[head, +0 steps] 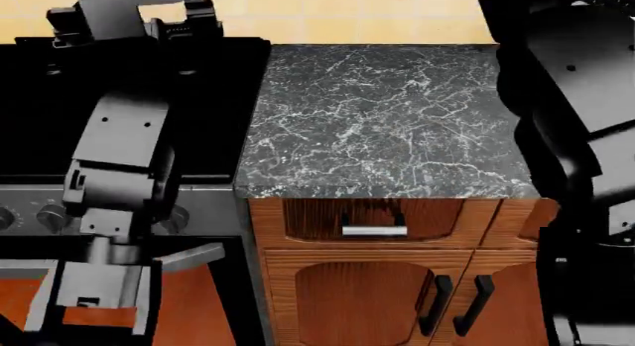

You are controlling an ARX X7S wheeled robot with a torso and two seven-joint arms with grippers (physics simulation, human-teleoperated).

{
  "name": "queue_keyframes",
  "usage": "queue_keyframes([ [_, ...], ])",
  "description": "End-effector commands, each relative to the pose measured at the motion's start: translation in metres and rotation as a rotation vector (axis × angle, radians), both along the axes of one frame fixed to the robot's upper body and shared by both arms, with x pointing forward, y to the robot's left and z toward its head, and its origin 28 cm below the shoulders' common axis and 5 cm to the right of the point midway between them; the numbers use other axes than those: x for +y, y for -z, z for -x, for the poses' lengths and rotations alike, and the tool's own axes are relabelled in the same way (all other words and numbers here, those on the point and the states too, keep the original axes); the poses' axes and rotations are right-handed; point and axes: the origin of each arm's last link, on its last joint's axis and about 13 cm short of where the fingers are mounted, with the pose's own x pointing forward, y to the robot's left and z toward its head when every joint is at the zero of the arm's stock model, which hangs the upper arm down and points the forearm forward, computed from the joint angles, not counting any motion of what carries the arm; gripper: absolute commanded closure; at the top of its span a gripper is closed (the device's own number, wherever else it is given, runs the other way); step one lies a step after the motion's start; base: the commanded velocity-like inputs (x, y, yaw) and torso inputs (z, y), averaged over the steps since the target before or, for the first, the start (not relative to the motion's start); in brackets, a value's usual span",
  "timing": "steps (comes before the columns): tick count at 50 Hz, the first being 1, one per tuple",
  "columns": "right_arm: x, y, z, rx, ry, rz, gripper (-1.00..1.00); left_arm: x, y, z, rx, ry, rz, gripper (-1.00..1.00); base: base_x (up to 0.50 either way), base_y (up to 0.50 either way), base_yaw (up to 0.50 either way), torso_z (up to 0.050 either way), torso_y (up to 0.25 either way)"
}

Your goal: Pick the mug from the cabinet, place it under the coffee machine dispenser, and press the start button.

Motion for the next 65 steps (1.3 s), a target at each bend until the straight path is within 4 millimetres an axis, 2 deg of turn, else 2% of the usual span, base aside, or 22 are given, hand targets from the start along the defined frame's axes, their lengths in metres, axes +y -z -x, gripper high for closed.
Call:
queue_keyframes([
  [1, -0.036, -0.252, 0.079, -0.21, 0.068, -0.073, -1.0, 0.042, -0.042, -0.043, 0.287, -0.313, -0.092, -1.0, 0.0, 0.0, 0.0, 0.0, 0.0],
  [7, -0.04, -0.244, 0.064, -0.102, 0.053, -0.134, -1.0, 0.045, -0.041, -0.043, 0.293, -0.319, -0.11, -1.0, 0.0, 0.0, 0.0, 0.0, 0.0],
  [16, -0.041, -0.239, 0.062, -0.072, 0.06, -0.137, -1.0, 0.045, -0.042, -0.043, 0.285, -0.318, -0.123, -1.0, 0.0, 0.0, 0.0, 0.0, 0.0],
  [33, -0.045, -0.226, 0.05, 0.0, 0.114, -0.174, -1.0, 0.049, -0.045, -0.042, 0.274, -0.337, -0.12, -1.0, 0.0, 0.5, 0.0, 0.0, 0.0],
  [39, -0.048, -0.219, 0.042, 0.079, 0.178, -0.183, -1.0, 0.049, -0.046, -0.042, 0.271, -0.333, -0.123, -1.0, 0.0, 0.03, 0.0, 0.0, 0.0],
  [65, -0.046, -0.215, 0.04, 0.147, 0.119, -0.182, -1.0, 0.049, -0.053, -0.042, 0.26, -0.331, -0.113, -1.0, 0.49, 0.0, 0.0, 0.0, 0.0],
])
